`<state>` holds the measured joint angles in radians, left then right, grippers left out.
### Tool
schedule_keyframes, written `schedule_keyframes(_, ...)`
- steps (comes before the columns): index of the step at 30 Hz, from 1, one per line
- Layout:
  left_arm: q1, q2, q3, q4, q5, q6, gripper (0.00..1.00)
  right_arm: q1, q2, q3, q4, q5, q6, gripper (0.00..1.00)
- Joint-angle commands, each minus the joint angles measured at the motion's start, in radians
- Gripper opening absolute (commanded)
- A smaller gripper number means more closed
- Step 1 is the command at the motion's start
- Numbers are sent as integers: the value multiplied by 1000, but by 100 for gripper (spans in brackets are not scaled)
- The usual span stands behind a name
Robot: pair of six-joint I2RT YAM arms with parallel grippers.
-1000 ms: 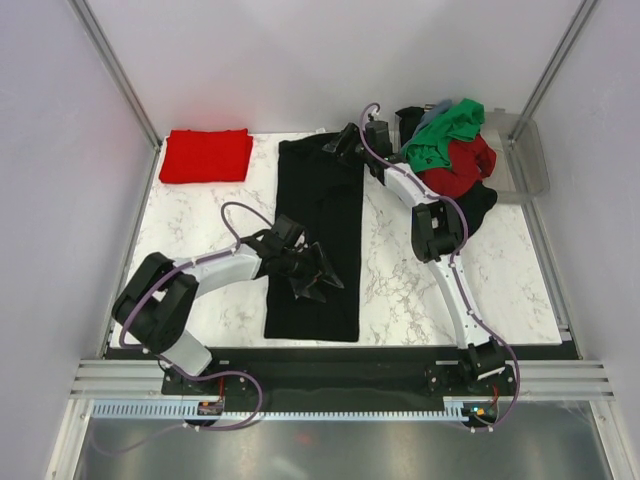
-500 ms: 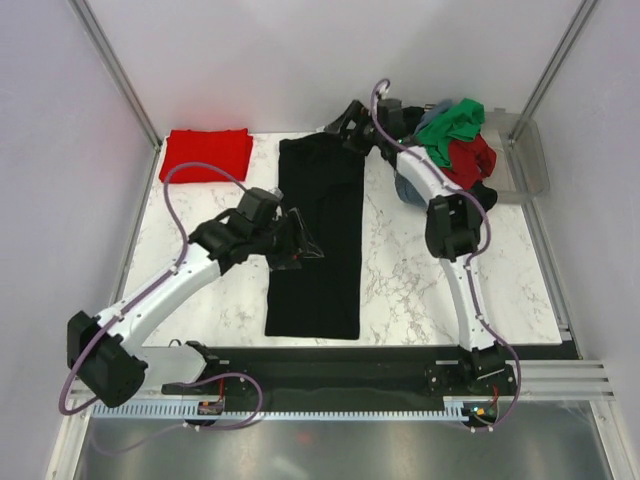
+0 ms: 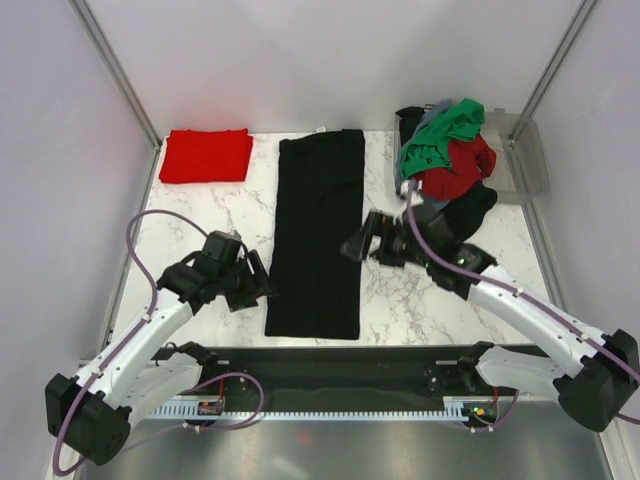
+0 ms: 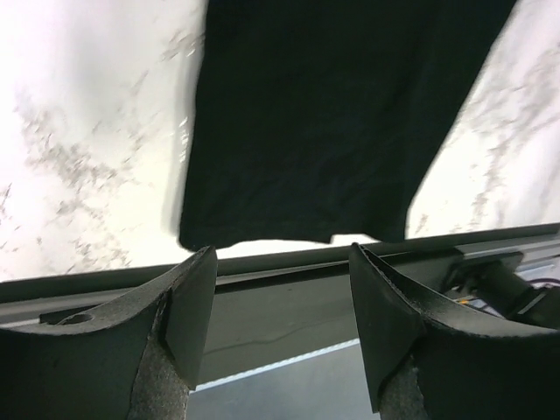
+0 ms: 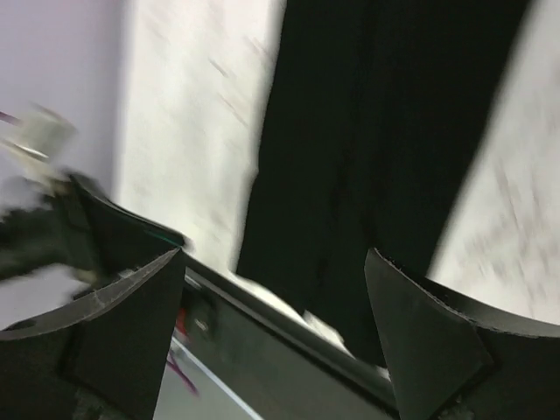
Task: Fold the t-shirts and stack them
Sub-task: Fold the tshirt
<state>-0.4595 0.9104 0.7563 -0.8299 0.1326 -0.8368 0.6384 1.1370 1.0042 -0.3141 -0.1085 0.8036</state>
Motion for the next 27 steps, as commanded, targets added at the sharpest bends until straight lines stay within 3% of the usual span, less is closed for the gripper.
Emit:
schedule_keyframes(1, 4, -39, -72, 26, 10, 30, 69, 79, -61, -237, -141, 81, 120, 91)
schedule_keyframes(4, 2, -82, -129, 74, 39, 7, 68, 145, -156, -381, -125, 87, 183, 87)
schedule_keyframes(8, 2, -100, -161, 104, 39, -19, 68, 184, -191, -578, 93, -31, 276, 78)
schedule_keyframes(16, -10, -64, -245, 118, 26, -106, 65, 302, -73, -642, 230, 1, 341, 68)
schedule_keyframes(20, -24, -41, -270, 129, 19, -123, 64, 333, -7, -645, 268, 12, 341, 55)
schedule_keyframes(27, -71, 27, -311, 187, 25, -140, 60, 331, 69, -662, 303, 29, 321, 42)
